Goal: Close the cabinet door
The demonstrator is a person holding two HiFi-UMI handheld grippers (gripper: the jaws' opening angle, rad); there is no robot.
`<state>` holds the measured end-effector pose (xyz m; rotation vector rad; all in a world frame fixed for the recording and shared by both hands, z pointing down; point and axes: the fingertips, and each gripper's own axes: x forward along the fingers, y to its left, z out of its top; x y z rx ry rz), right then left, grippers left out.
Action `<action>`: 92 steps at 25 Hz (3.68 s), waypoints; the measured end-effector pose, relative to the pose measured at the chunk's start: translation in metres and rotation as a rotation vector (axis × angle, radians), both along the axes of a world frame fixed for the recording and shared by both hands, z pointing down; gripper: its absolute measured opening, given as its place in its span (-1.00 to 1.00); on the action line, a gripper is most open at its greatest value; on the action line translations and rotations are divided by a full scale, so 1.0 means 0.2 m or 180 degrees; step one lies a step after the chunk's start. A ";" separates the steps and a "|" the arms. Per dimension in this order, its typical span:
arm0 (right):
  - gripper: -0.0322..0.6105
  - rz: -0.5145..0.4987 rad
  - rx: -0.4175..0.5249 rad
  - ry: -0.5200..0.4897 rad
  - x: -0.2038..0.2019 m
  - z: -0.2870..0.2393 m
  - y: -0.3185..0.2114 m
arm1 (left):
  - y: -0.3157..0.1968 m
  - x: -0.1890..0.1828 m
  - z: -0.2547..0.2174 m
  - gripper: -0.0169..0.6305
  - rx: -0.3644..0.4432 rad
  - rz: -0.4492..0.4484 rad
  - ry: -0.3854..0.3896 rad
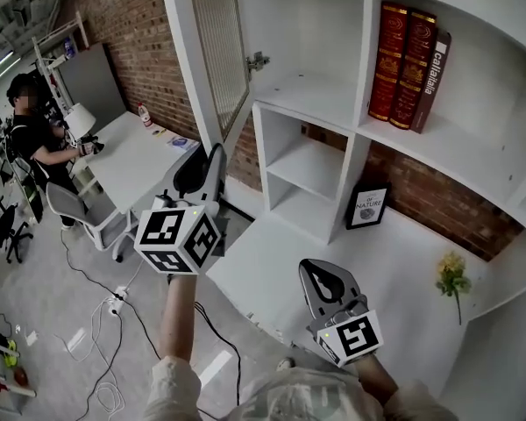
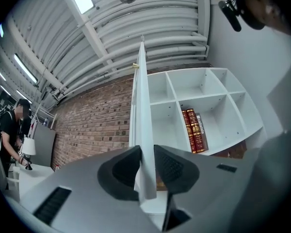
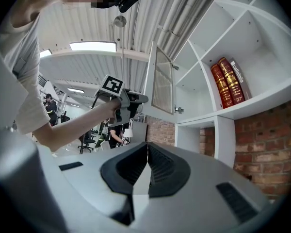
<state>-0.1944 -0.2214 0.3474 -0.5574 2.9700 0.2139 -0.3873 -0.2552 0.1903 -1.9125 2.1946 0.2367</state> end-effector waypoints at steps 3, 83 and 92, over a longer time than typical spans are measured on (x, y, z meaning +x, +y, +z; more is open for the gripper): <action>-0.85 0.0062 -0.0015 0.0008 0.02 0.01 -0.02 | -0.04 0.07 -0.01 -0.63 0.0020 0.0136 -0.0036; -0.85 0.1890 -0.0329 0.0222 0.87 0.20 -0.40 | -1.14 0.80 0.01 -0.56 -0.0100 0.0811 -0.0339; -0.85 0.1497 -0.0137 -0.0052 0.68 0.02 -0.35 | -0.99 0.78 0.04 -0.70 -0.0247 0.0870 -0.0180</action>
